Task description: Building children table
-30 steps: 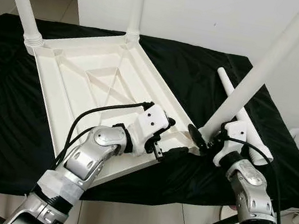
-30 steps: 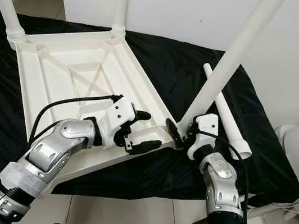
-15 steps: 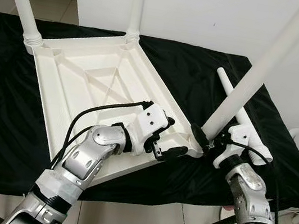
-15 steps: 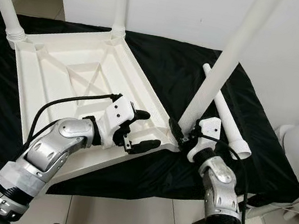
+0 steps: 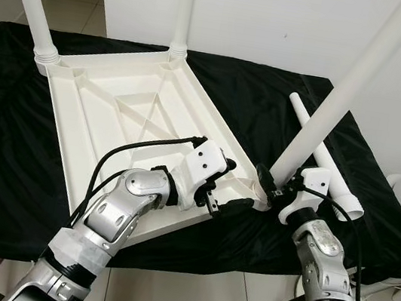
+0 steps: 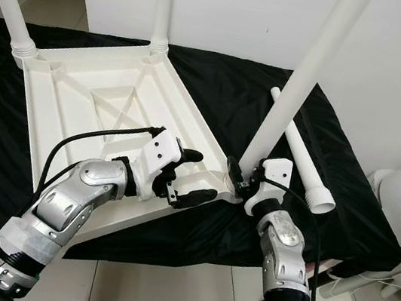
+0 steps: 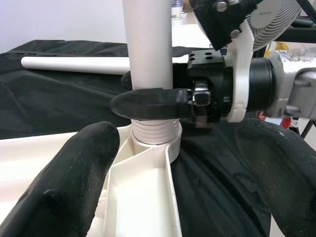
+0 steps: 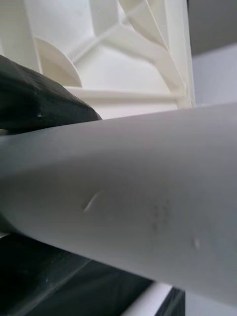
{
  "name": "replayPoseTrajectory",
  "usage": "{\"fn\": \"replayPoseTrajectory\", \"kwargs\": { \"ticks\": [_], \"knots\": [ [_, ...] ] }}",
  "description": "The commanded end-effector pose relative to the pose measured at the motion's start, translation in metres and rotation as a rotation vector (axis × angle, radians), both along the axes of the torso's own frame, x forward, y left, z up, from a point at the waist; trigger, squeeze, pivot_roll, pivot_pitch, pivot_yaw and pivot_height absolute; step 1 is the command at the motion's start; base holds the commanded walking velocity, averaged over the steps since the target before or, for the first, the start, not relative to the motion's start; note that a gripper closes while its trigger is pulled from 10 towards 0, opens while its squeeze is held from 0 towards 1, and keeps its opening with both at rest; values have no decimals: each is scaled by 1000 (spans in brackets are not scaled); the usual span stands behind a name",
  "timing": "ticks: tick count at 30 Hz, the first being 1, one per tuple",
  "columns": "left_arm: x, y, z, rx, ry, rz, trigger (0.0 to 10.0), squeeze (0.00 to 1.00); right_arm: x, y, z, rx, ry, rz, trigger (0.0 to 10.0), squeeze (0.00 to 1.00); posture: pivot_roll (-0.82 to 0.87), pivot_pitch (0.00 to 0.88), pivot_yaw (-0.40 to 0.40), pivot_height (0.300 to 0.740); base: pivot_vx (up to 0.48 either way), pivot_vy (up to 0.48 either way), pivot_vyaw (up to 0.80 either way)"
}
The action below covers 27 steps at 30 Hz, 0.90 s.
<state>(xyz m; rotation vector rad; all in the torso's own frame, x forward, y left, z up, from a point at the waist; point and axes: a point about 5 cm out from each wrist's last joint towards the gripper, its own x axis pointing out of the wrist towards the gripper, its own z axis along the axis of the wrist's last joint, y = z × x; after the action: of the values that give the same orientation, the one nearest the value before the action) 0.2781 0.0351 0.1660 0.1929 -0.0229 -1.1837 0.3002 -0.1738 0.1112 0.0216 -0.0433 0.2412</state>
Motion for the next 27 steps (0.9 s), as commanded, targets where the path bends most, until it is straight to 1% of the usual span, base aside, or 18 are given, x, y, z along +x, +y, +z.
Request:
{"fn": "replayPoseTrajectory", "kwargs": {
  "ticks": [1, 2, 5, 6, 9, 10, 12, 14, 15, 16, 18, 22, 23, 24, 27],
  "knots": [
    [-2, -3, 2, 0, 4, -20, 10000, 0, -5, -2, -17, 0, 99, -79, 10000, 0, 19, 0, -40, 740, 0, 0, 0],
    [-2, -3, 2, -1, 4, -18, 10000, 0, -5, 1, -16, 23, 99, -128, 10000, 0, 21, 0, -42, 740, 0, 0, 0],
    [-2, -3, 2, -1, 4, -18, 10000, 0, -5, 1, -16, 23, 99, -128, 10000, 0, 21, 0, -42, 740, 0, 0, 0],
    [-3, -2, 2, -1, 4, -18, 10000, 0, -5, 3, -15, 38, 102, -161, 10000, 0, 23, 0, -44, 740, 0, 0, 0],
    [-4, -1, 1, -2, 12, -11, 10000, 0, -7, 19, -10, 108, 117, -334, 10000, 0, 25, 0, -48, 740, 0, 0, 0],
    [-4, -1, 0, -2, 13, -10, 10000, 0, -8, 23, -10, 116, 121, -365, 10000, 0, 25, 0, -48, 740, 0, 0, 0],
    [-5, -1, 0, -2, 14, -10, 10000, 0, -8, 24, -9, 118, 122, -376, 10000, 0, 25, 0, -48, 740, 0, 0, 0],
    [-5, -1, 0, -3, 15, -11, 10000, 0, -11, 33, -6, 142, 104, -431, 10000, 0, 27, 2, -54, 740, 0, 0, 0],
    [-6, -1, 0, -3, 15, -10, 10000, 0, -13, 38, -5, 158, 108, -446, 10000, 0, 27, 3, -55, 740, 0, 0, 0],
    [-6, -1, 0, -3, 15, -10, 10000, 0, -13, 38, -5, 158, 108, -446, 10000, 0, 27, 3, -55, 740, 0, 0, 0],
    [-5, -1, 0, -4, 17, -7, 10000, 0, -15, 46, -4, 171, 108, -423, 10000, 0, 27, 3, -56, 740, 0, 0, 0],
    [-5, 0, 0, -5, 17, -6, 10000, 0, -16, 49, -3, 172, 110, -415, 10000, 0, 26, 3, -55, 740, 0, 0, 0],
    [-5, -1, 0, -5, 18, -6, 10000, 0, -17, 48, -1, 163, 96, -403, 10000, 0, 22, 2, -54, 740, 0, 0, 0],
    [-5, -1, 0, -5, 18, -7, 10000, 0, -17, 46, 2, 167, 76, -390, 10000, 1000, 21, 1, -54, 740, 0, 0, 0],
    [-5, -1, 0, -4, 18, -7, 10000, 0, -17, 44, 5, 170, 61, -381, 10000, 1000, 21, 1, -54, 740, 0, 0, 0]
  ]
}}
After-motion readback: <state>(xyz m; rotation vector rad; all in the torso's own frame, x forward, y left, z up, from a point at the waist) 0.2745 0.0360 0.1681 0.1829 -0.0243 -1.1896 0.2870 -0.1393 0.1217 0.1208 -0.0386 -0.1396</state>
